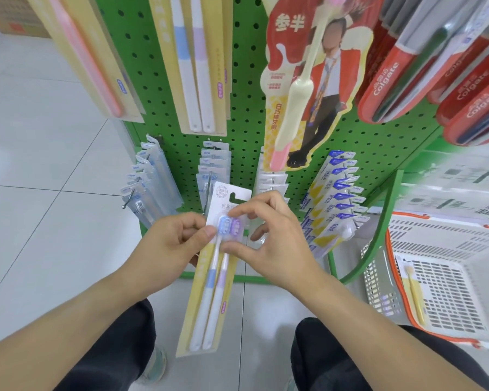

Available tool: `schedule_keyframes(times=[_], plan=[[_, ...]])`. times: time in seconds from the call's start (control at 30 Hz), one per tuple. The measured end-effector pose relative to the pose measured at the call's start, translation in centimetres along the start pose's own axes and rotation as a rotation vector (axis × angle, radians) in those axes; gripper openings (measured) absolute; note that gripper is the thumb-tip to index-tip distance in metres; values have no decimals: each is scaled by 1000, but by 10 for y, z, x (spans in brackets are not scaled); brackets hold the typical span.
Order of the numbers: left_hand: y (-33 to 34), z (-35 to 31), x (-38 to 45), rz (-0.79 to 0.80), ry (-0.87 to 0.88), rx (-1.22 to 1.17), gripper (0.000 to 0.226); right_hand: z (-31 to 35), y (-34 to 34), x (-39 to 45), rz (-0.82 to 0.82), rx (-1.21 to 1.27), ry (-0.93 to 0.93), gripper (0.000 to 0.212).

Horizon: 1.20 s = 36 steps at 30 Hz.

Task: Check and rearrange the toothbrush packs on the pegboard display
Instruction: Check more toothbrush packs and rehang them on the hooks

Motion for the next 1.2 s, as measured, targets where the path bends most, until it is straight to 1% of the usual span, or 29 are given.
schedule_keyframes(times=[0.13,0.23,0.3,0.4,0.47,0.57,0.67,0.77,0.87,0.97,1.03,1.13,1.2], plan=[[-1,-6,-1,-19,9,-68,28,3,2,0,14,118,18,37],[-3,-10,-1,-37,28,-101,33,5,7,-3,25,196,60,32],[-3,-11,-1,-39,39,-104,35,5,10,-4,-5,262,97,30],[-1,-10,-3,-17,30,-94,36,8,13,-5,-97,403,141,26],[0,-6,-4,-20,1,-92,34,9,16,-5,-115,520,201,29],[-1,0,-4,-57,-34,-48,24,9,16,-2,-61,643,270,38],[0,4,-2,-100,-98,-92,24,11,15,0,-10,716,370,37],[1,1,-2,-88,-131,-97,26,11,13,1,-13,738,418,33],[1,2,0,-31,-166,-57,28,9,10,2,-46,726,458,31],[1,3,0,46,-184,-42,10,6,7,2,-82,683,469,24],[1,3,-1,85,-162,-20,7,5,7,2,-111,649,473,24],[2,4,-2,67,-122,-15,16,3,8,2,-129,585,457,31],[1,6,-2,23,-107,-37,15,3,8,2,-102,531,391,29]])
Point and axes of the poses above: each hand's wrist, its own x-axis towards the middle knuckle, its own y-axis out of the palm, z = x × y, the point moved 2 cm from there along x, towards the middle knuckle, and after that the axes turned 10 degrees about x, right-handed, at the moved point
